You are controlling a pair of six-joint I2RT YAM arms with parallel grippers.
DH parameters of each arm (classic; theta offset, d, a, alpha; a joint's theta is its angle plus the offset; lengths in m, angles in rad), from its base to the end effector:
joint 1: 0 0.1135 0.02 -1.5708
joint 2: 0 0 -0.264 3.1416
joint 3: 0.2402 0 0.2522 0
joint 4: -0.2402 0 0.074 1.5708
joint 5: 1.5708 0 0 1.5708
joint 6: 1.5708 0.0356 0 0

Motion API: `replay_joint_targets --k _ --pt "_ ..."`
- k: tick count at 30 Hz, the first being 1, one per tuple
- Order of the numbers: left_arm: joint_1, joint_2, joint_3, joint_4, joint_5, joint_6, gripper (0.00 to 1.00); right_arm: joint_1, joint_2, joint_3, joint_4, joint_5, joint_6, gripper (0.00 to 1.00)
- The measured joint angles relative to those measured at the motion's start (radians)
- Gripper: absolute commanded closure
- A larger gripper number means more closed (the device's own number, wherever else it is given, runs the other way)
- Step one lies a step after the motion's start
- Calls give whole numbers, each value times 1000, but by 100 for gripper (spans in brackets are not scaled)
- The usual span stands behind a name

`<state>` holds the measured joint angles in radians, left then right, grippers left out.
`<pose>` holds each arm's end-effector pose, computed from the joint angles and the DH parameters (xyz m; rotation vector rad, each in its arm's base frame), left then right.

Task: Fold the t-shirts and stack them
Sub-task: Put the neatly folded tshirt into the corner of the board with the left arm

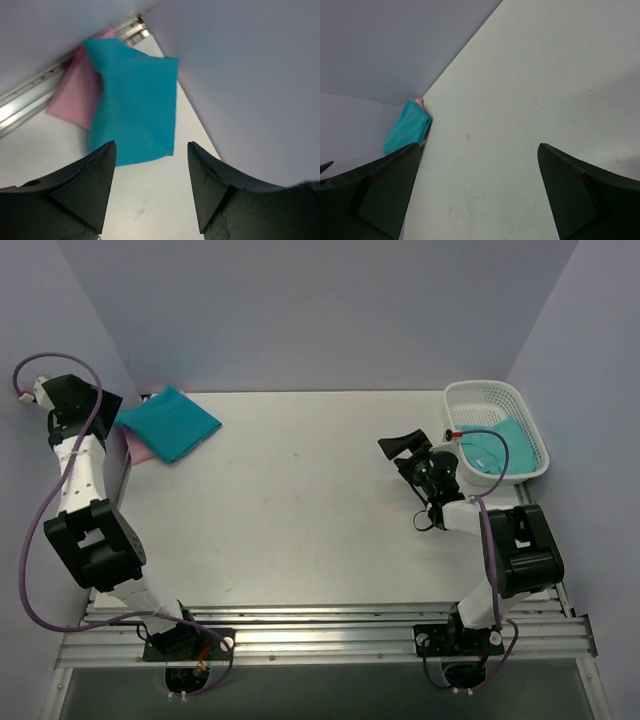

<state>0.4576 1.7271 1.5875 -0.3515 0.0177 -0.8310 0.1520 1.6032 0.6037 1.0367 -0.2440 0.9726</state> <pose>0.3669 0.1800 0.3479 -1.2352 1.6625 -0.2484 0.3150 0.0569 0.2078 0.4581 1.5711 1.0667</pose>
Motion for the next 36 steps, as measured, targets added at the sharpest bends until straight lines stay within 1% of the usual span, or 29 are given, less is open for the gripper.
replay_joint_targets --k 2,3,5,6,10,13,17,25,32,36 --pt "-57 35 21 53 4 4 36 0 0 0 0 0 0 2" --pt "-84 56 26 84 14 5 40 0 0 0 -1 0 -1 2" --pt "-131 105 31 147 51 3 44 1 -2 0 -6 6 -4 1" --pt "-148 132 31 177 70 3 47 1 -4 -2 -13 10 -5 1" --pt "-173 266 34 245 122 -2 52 3 -18 -2 -35 27 -12 1" --pt "-170 351 32 250 123 -8 53 6 -31 -2 -52 37 -20 1" --pt "-152 402 9 254 118 -39 53 6 -49 -5 -80 50 -35 1" --pt "-55 417 -120 388 129 -128 55 6 -122 -21 -133 72 -58 1" --pt "-48 418 -140 446 153 -180 55 6 -143 -24 -146 77 -62 1" --pt "-50 415 -151 501 189 -227 55 6 -143 -31 -148 79 -62 1"
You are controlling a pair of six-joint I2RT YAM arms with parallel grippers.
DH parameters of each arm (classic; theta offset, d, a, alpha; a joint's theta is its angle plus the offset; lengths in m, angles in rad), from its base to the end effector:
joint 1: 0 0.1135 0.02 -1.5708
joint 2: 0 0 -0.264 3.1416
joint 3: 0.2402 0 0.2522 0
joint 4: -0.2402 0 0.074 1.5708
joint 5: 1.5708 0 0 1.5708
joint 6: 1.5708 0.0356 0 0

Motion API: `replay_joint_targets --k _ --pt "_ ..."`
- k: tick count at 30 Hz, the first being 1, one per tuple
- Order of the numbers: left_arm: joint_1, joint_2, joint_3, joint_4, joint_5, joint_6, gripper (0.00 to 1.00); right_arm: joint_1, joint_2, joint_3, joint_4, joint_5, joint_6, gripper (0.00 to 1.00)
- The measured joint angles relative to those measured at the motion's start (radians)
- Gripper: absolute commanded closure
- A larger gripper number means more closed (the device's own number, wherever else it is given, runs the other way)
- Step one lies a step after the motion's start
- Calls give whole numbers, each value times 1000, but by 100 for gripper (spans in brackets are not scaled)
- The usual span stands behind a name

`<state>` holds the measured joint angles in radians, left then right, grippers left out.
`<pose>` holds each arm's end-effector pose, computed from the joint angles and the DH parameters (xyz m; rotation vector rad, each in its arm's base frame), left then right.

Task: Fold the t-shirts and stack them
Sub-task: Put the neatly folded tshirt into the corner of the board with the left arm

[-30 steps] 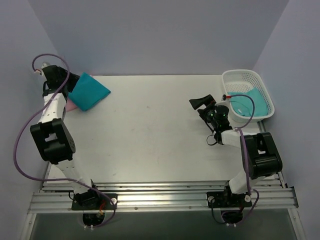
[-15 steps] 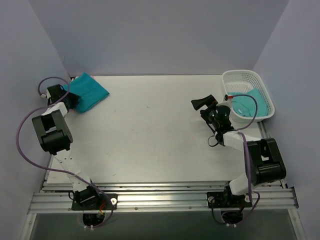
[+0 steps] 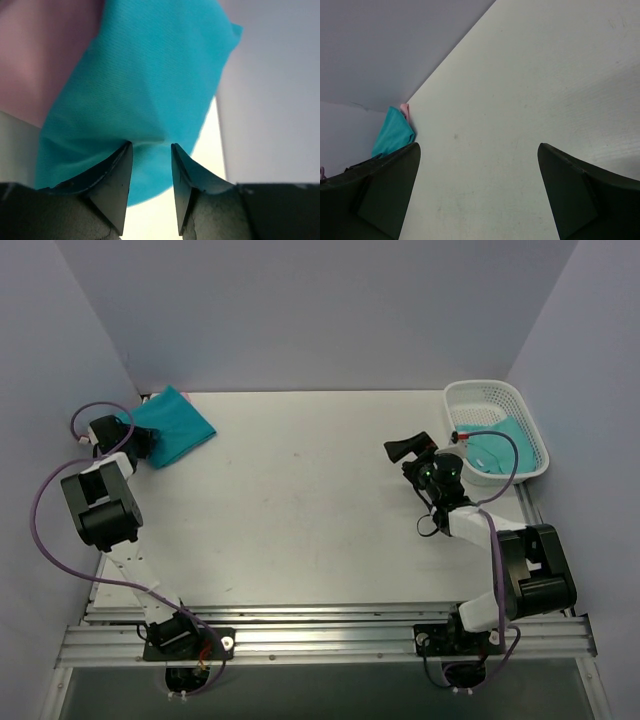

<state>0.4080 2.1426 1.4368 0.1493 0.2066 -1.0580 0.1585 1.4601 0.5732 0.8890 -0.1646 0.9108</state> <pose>0.4441 0.1840 0.1648 -1.3593 1.6966 -0.5983 0.2965 0.0533 0.2241 0.4785 1.5821 0.9580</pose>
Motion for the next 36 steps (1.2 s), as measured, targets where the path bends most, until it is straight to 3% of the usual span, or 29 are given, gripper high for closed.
replay_joint_targets --k 3,7,13,17,21,23,25,28,31,36 --pt "-6 -25 -19 43 51 -54 54 0 0 -11 -1 0 0 1" --pt "-28 -100 -24 92 109 -101 45 4 -3 -16 -3 2 0 1" --pt "-57 -359 -24 102 98 -75 32 19 -32 -16 -45 51 1 0" --pt "-120 -588 -24 68 1 51 2 82 -65 8 -184 209 -10 0" --pt "-360 -797 -81 27 -229 292 6 170 -75 85 -304 312 -51 0" --pt "-504 -900 -224 104 -314 401 6 189 -75 119 -330 314 -69 0" --pt "-521 -959 -417 230 -283 426 6 198 -75 139 -344 315 -92 0" --pt "-409 -889 -601 379 -174 407 6 220 -75 150 -374 335 -122 0" --pt "-438 -738 -607 232 -284 444 6 266 -79 150 -409 359 -151 0" --pt "-704 -793 -623 31 -533 523 6 360 -130 152 -432 401 -215 0"
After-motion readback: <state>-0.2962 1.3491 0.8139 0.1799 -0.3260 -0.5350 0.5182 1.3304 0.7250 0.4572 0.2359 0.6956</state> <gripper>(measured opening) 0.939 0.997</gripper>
